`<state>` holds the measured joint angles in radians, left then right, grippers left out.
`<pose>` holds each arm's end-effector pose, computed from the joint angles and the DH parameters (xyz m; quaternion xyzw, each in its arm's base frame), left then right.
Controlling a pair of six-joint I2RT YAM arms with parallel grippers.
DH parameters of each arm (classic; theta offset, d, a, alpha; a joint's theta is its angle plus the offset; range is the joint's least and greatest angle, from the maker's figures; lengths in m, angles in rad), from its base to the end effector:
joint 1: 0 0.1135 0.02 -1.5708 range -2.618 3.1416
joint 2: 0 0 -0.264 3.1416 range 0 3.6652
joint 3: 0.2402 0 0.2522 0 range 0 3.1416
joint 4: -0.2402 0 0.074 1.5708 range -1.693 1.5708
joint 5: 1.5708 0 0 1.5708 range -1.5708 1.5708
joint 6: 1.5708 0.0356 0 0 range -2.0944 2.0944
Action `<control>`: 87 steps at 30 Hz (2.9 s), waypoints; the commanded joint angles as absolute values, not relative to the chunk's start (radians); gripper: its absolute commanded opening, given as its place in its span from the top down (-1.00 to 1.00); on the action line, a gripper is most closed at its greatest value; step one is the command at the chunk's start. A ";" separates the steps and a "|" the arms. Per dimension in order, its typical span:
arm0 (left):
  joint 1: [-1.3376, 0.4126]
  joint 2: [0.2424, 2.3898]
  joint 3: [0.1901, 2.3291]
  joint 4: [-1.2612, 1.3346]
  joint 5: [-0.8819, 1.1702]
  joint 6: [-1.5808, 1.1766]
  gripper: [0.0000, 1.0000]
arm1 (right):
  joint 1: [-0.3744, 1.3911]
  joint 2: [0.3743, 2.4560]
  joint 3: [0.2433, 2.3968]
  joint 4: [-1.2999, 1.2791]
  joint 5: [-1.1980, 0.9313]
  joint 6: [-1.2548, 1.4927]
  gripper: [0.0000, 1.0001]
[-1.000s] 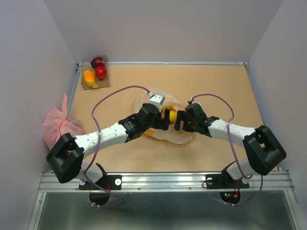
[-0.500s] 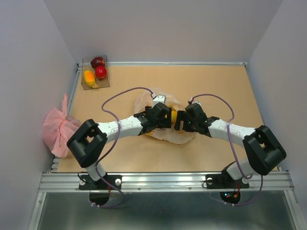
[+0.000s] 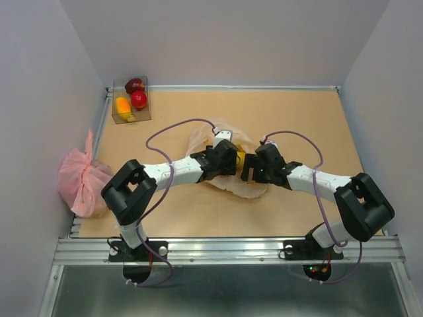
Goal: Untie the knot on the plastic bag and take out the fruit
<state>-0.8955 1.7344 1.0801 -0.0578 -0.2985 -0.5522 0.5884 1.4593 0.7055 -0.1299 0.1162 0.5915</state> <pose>0.2430 -0.2867 0.2019 0.0926 0.8965 -0.1713 0.3980 0.2349 0.1518 0.1674 0.0210 0.9399 0.1416 0.3098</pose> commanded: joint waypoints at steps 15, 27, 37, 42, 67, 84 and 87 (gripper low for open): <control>-0.723 1.420 1.353 -0.144 -0.011 -0.419 0.23 | 0.587 1.460 0.684 -0.109 0.156 0.594 -0.82; -0.627 1.408 1.105 -0.005 0.140 -0.492 0.17 | 0.586 1.468 0.704 -0.107 0.156 0.568 0.30; -0.644 1.428 0.867 0.234 0.270 -0.597 0.10 | 0.588 1.382 0.788 -0.133 0.135 0.543 0.95; -0.647 1.405 0.887 0.351 0.360 -0.641 0.03 | 0.589 1.408 0.799 -0.146 0.149 0.526 0.99; -0.643 1.457 0.712 0.409 0.225 -0.551 -0.60 | 0.629 1.463 0.742 -0.164 0.230 0.525 0.99; -0.847 1.354 0.891 0.104 -0.199 -0.433 -0.89 | 0.649 1.457 0.769 -0.170 0.221 0.514 0.94; -0.883 1.396 0.939 0.037 -0.259 -0.434 -0.79 | 0.650 1.456 0.767 -0.170 0.219 0.520 0.94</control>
